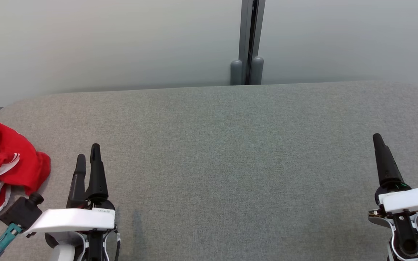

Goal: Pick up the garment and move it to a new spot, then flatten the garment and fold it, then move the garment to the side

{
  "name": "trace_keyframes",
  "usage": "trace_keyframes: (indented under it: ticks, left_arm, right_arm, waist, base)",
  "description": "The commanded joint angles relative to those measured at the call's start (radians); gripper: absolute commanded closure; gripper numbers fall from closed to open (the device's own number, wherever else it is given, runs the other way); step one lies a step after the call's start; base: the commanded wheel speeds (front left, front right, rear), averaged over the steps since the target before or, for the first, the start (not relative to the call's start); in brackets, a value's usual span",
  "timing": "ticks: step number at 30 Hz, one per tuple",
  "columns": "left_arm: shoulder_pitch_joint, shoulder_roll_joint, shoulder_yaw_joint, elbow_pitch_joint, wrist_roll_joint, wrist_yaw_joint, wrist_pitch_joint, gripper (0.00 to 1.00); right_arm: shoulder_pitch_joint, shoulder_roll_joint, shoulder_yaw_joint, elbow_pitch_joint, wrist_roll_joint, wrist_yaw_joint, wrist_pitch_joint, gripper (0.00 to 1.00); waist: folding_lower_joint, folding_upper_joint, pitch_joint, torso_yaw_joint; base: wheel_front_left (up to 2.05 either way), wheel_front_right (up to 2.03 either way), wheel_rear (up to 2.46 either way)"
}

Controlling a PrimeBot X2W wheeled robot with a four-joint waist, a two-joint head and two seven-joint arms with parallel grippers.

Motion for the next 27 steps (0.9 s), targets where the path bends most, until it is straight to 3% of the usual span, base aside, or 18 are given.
trace_keyframes:
  ticks: [1,19,27]
  left_arm:
    - [-0.011,0.004,0.000,-0.015,0.038,0.010,-0.005,0.00]
    - [-0.010,0.005,-0.009,0.071,0.364,0.086,-0.021,0.00]
    - [-0.012,0.006,-0.005,0.081,0.477,0.098,-0.026,0.00]
  right_arm:
    - [-0.008,-0.012,0.009,-0.020,-0.033,0.005,-0.015,0.00]
    - [-0.017,-0.043,0.108,0.015,-0.386,0.005,-0.097,0.00]
    - [-0.004,-0.049,0.135,0.005,-0.513,0.006,-0.130,0.00]
  waist:
    - [0.0000,-0.0001,0.000,0.000]
    - [0.0000,-0.0001,0.008,0.002]
    - [0.0000,-0.0001,0.006,0.008]
  base:
    - [0.00,0.00,0.00]
    - [0.00,0.00,0.00]
    - [0.00,0.00,0.00]
